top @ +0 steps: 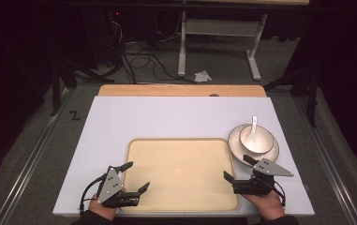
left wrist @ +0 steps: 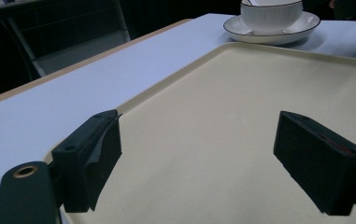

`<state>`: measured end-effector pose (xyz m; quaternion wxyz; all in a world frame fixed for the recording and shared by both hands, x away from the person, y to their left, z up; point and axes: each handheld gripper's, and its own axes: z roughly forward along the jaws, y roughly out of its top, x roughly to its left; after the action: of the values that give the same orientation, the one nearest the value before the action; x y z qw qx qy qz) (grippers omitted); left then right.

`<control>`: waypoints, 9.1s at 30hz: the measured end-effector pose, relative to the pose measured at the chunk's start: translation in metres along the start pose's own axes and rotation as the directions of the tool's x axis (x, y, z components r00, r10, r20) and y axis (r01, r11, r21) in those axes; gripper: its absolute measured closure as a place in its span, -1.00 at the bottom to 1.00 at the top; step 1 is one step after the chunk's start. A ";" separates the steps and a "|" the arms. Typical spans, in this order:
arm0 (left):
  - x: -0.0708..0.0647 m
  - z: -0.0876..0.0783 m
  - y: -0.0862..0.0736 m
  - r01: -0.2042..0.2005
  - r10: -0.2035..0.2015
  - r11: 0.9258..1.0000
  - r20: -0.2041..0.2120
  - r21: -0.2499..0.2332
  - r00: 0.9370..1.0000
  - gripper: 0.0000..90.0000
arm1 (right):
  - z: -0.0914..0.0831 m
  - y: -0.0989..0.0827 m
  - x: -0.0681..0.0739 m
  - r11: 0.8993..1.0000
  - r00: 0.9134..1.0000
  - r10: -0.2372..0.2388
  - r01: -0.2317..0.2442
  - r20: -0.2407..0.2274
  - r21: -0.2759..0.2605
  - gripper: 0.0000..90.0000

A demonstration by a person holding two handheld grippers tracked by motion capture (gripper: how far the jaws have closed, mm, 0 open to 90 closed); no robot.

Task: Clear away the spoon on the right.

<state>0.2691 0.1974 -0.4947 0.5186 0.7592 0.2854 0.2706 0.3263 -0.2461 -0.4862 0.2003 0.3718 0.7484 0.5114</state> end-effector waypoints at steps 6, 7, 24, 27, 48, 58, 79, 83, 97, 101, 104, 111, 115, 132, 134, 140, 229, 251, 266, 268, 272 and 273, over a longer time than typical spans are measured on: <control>0.000 0.000 0.000 -0.001 0.001 1.000 -0.001 0.001 1.000 -0.65 | 0.000 0.000 -0.001 1.000 1.000 0.005 -0.005 0.000 -0.002 -0.99; 0.000 0.000 0.000 -0.002 0.002 1.000 -0.002 0.001 1.000 -0.65 | 0.000 0.000 -0.001 1.000 1.000 0.006 -0.006 0.000 0.000 -0.99; 0.001 -0.001 0.000 0.005 -0.005 1.000 -0.001 -0.005 1.000 -0.65 | -0.011 0.011 -0.007 1.000 0.998 -0.028 0.028 0.058 -0.013 -0.82; 0.002 -0.001 0.000 0.009 -0.009 1.000 -0.002 -0.009 1.000 -0.65 | -0.015 0.017 -0.009 0.999 0.997 -0.023 0.025 0.072 -0.024 -0.74; 0.002 -0.004 0.001 0.010 -0.010 1.000 0.009 -0.027 1.000 -0.65 | 0.012 0.071 -0.076 0.998 0.969 0.003 -0.017 0.249 0.053 0.51; 0.002 -0.005 0.001 0.015 -0.015 0.999 0.012 -0.029 1.000 -0.65 | 0.046 0.092 -0.105 0.984 0.944 -0.064 0.005 0.325 0.178 1.00; 0.002 -0.004 0.001 0.027 -0.026 0.999 0.014 -0.033 1.000 -0.65 | 0.059 0.099 -0.135 0.945 0.920 -0.084 -0.048 0.382 0.324 1.00; 0.002 -0.004 0.001 0.022 -0.022 0.999 0.013 -0.027 1.000 -0.65 | 0.051 0.096 -0.140 0.945 0.916 -0.082 -0.054 0.393 0.323 1.00; 0.001 -0.002 0.001 0.016 -0.015 1.000 0.014 -0.026 1.000 -0.65 | 0.012 0.075 -0.152 0.945 0.906 -0.051 -0.092 0.420 0.315 1.00; 0.001 -0.003 0.001 0.010 -0.010 1.000 0.014 -0.024 1.000 -0.65 | -0.002 0.067 -0.151 0.954 0.907 -0.027 -0.102 0.420 0.281 1.00; 0.001 -0.003 0.001 0.011 -0.011 1.000 0.014 -0.026 1.000 -0.65 | -0.010 0.062 -0.147 0.959 0.908 -0.022 -0.098 0.418 0.265 1.00; 0.000 -0.003 0.001 0.009 -0.009 1.000 0.017 -0.022 1.000 -0.65 | -0.027 0.052 -0.133 0.971 0.915 -0.010 -0.089 0.403 0.224 1.00; 0.000 -0.003 0.001 0.010 -0.010 1.000 0.016 -0.022 1.000 -0.65 | -0.033 0.044 -0.123 0.976 0.919 0.012 -0.097 0.394 0.196 1.00; 0.001 -0.001 0.000 0.019 -0.018 1.000 0.014 -0.017 1.000 -0.65 | -0.063 0.015 -0.133 0.991 0.890 0.115 -0.134 0.441 0.012 1.00; 0.001 0.000 0.000 0.015 -0.015 1.000 0.015 -0.013 1.000 -0.65 | -0.061 0.011 -0.133 0.991 0.897 0.103 -0.128 0.430 0.030 1.00; 0.001 0.001 0.000 0.014 -0.014 1.000 0.010 -0.009 1.000 -0.65 | -0.060 0.009 -0.129 0.995 0.910 0.066 -0.088 0.410 0.035 1.00; 0.011 -0.009 -0.001 0.094 -0.101 0.991 -0.077 -0.093 0.992 -0.65 | -0.053 -0.005 -0.089 0.936 0.912 0.352 -0.341 0.212 -0.089 0.45; 0.009 -0.008 0.000 0.082 -0.088 0.993 -0.064 -0.088 0.994 -0.65 | -0.054 -0.004 -0.090 0.929 0.911 0.370 -0.365 0.183 -0.062 0.68; 0.008 -0.007 0.000 0.078 -0.082 0.994 -0.053 -0.082 0.995 -0.65 | -0.057 0.000 -0.097 0.893 0.880 0.450 -0.439 0.152 -0.101 0.56; 0.008 -0.007 0.000 0.077 -0.081 0.994 -0.052 -0.081 0.995 -0.65 | -0.057 -0.001 -0.097 0.890 0.877 0.456 -0.446 0.149 -0.094 0.64; 0.008 -0.007 0.000 0.077 -0.081 0.994 -0.051 -0.081 0.995 -0.65 | -0.056 0.000 -0.097 0.888 0.877 0.459 -0.452 0.141 -0.084 0.67; 0.008 -0.007 0.000 0.078 -0.082 0.994 -0.051 -0.081 0.995 -0.65 | -0.056 0.000 -0.097 0.887 0.876 0.461 -0.454 0.140 -0.081 0.66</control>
<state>0.2699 0.2078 -0.4918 0.5505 0.7186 0.3185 0.2811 0.3503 -0.3544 -0.4713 0.1399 0.5723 0.6095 0.5306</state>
